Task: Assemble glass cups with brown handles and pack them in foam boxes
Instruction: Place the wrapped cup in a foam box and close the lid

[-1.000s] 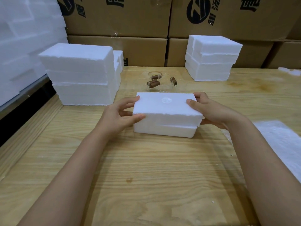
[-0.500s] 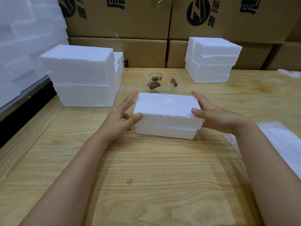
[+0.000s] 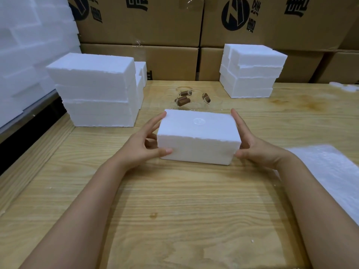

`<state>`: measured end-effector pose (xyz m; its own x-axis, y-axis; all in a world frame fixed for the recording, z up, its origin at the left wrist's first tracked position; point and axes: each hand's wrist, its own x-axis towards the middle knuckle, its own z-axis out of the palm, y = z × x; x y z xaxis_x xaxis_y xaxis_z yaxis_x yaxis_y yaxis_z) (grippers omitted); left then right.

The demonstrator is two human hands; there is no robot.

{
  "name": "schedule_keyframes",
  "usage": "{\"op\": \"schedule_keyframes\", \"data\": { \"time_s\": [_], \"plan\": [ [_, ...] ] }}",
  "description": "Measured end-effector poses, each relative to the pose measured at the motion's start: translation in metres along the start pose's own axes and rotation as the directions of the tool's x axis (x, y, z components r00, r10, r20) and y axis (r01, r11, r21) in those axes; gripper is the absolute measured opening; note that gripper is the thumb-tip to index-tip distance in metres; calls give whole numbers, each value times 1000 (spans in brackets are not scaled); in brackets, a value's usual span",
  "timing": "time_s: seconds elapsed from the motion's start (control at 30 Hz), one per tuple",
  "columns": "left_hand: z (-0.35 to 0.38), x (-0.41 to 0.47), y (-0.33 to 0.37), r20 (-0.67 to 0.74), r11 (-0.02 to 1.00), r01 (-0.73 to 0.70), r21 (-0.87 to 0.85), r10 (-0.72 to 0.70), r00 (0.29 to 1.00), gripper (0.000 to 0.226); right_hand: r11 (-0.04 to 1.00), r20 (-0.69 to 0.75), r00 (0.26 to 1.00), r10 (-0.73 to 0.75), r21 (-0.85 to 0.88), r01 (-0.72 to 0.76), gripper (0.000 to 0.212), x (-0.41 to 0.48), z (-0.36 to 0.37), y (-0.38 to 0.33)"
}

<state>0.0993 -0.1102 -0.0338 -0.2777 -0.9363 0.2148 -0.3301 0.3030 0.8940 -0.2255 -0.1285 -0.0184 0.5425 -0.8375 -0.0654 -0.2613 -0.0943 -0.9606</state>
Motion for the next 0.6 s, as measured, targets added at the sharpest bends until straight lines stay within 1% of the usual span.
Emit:
{"op": "schedule_keyframes", "data": {
  "time_s": [0.07,0.17,0.27,0.4,0.5,0.6],
  "plan": [
    [0,2,-2,36,1000,10,-14,-9,999,98,999,6,1000,-13,-31,14,123,0,2,5],
    [3,6,-4,80,1000,21,22,-22,997,108,992,-20,1000,-21,-125,18,128,5,5,10],
    [3,7,-6,79,999,36,29,-39,996,109,981,-78,995,-63,-190,47,122,8,6,12],
    [2,9,-8,44,999,38,1,-38,998,108,983,-163,978,-130,-153,105,110,10,7,14],
    [-1,9,-5,39,995,47,-86,-44,998,102,988,-201,971,-132,-109,111,102,11,7,11],
    [-3,8,-1,26,991,63,-116,-60,998,92,992,-221,968,-118,-62,106,90,12,10,8]
  ]
}}
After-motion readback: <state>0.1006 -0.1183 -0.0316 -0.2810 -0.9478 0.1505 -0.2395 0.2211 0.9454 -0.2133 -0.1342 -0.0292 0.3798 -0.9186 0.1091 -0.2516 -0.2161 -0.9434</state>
